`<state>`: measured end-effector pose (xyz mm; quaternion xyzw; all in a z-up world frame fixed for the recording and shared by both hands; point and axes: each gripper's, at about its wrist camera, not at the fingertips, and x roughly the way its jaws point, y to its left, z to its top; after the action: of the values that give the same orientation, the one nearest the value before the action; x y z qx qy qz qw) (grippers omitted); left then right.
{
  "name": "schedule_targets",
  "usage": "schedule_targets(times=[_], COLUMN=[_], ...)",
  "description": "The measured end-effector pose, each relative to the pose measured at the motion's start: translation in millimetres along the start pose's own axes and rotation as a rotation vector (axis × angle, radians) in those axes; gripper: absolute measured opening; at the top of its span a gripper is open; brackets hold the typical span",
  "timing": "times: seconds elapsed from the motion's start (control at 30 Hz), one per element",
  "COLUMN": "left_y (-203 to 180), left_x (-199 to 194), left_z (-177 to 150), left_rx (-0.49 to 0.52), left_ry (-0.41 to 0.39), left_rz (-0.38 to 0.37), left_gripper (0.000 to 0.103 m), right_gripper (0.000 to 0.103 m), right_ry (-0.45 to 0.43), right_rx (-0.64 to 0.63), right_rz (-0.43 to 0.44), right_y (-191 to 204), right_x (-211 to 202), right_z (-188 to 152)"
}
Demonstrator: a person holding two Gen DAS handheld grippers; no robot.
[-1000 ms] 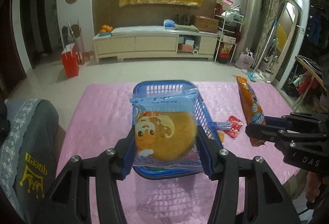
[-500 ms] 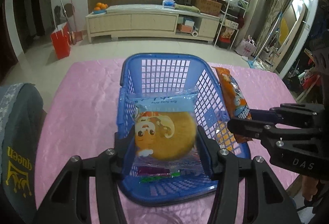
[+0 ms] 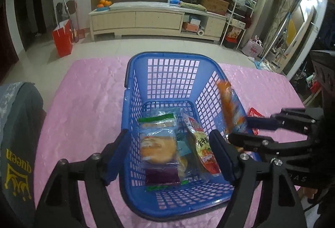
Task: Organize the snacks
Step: 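Carry both snacks over the blue basket and open both tools, then move both tools back toward the orange pack, gum and red sachet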
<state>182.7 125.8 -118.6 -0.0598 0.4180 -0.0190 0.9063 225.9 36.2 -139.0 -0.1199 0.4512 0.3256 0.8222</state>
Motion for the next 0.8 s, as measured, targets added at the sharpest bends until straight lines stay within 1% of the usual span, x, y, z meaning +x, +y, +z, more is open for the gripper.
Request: schedule_targets(times=[0.07, 0.23, 0.37, 0.57, 0.7, 0.8], left_y=[-1, -3, -17, -55, -80, -101], left_x=[-9, -27, -44, -69, -75, -73], left_z=[-2, -8, -11, -10, -8, -8], left_rx=[0.011, 0.014, 0.033, 0.099, 0.135, 0.161], left_ry=[-0.016, -0.028, -0.045, -0.086, -0.096, -0.09], left_rz=[0.006, -0.002, -0.005, -0.03, -0.048, -0.068], left_gripper=[0.078, 0.078, 0.078, 0.078, 0.078, 0.078], right_gripper=[0.072, 0.072, 0.072, 0.072, 0.072, 0.072], right_ry=[-0.012, -0.052, -0.095, -0.139, -0.152, -0.158], right_rx=[0.018, 0.083, 0.108, 0.14, 0.164, 0.182], right_rz=[-0.001, -0.01, -0.037, -0.069, -0.09, -0.104], right_y=[-5, -14, -20, -32, -48, -64], right_x=[-8, -42, -75, -114, -131, -139], right_z=[-2, -10, -18, -37, -51, -63])
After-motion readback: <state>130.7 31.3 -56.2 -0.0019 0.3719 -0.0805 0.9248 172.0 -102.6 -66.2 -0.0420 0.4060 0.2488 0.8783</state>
